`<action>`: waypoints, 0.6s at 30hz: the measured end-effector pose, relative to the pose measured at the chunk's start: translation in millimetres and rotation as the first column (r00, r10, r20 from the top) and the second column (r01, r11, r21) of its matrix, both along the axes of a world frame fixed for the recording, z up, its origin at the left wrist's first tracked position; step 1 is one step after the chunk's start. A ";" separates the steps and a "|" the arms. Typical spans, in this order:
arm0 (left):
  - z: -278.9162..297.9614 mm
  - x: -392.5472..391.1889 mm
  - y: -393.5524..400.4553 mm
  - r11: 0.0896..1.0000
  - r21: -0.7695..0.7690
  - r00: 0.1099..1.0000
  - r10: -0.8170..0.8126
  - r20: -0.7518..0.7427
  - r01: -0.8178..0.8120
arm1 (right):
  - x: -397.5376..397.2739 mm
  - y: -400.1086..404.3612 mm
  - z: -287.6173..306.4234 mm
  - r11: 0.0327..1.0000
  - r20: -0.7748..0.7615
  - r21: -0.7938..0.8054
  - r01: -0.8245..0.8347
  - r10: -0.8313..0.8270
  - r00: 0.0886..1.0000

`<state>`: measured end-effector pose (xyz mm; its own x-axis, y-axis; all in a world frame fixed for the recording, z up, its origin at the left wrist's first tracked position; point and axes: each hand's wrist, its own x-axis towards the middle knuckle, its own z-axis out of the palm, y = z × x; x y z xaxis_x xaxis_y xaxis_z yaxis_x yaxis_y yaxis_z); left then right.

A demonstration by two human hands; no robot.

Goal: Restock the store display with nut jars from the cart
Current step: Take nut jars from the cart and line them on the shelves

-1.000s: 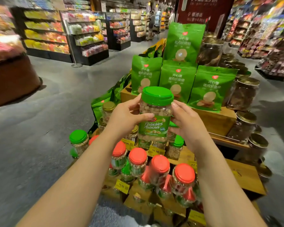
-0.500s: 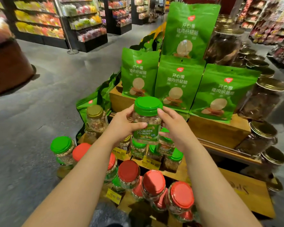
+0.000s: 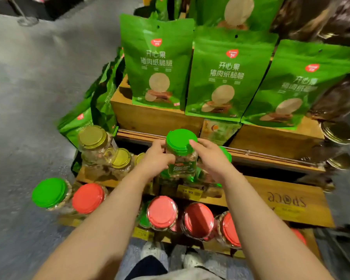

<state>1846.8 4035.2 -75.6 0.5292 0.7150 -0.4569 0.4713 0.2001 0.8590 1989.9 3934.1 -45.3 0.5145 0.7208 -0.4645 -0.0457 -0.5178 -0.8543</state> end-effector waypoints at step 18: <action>-56.1 23.1 42.4 0.962 0.020 0.947 -0.263 -0.187 0.271 | -1.2 34.1 -61.3 0.973 0.159 -0.212 0.093 -0.060 0.985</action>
<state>1869.9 4077.6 -131.7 0.6153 0.5803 -0.5335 0.6501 0.0091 0.7598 1988.8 3968.2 -106.6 0.6402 0.5667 -0.5187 0.0283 -0.6921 -0.7213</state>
